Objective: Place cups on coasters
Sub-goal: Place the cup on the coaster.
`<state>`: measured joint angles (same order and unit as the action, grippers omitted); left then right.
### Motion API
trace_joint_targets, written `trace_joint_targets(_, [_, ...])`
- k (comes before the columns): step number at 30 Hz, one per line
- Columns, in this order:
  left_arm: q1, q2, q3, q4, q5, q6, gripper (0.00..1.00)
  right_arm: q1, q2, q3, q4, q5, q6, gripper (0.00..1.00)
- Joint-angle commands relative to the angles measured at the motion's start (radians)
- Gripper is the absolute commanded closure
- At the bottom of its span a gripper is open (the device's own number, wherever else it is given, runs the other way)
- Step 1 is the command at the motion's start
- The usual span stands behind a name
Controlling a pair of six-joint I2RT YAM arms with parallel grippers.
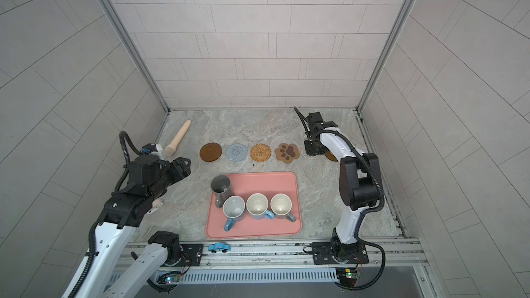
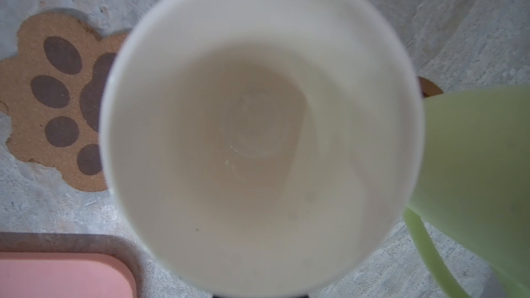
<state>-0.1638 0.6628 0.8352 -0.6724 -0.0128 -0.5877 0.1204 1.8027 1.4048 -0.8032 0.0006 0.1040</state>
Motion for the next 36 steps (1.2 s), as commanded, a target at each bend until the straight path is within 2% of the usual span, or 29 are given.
trace_joint_targets(1, [0.004, -0.011, -0.006, -0.021, -0.02, -0.011, 0.21, -0.009, 0.001, -0.007, 0.017, 0.008, -0.01, 0.97])
trace_joint_targets(36, [0.004, -0.02, -0.005, -0.029, -0.024, -0.012, 0.21, -0.02, 0.001, 0.062, 0.007, -0.007, -0.004, 0.96])
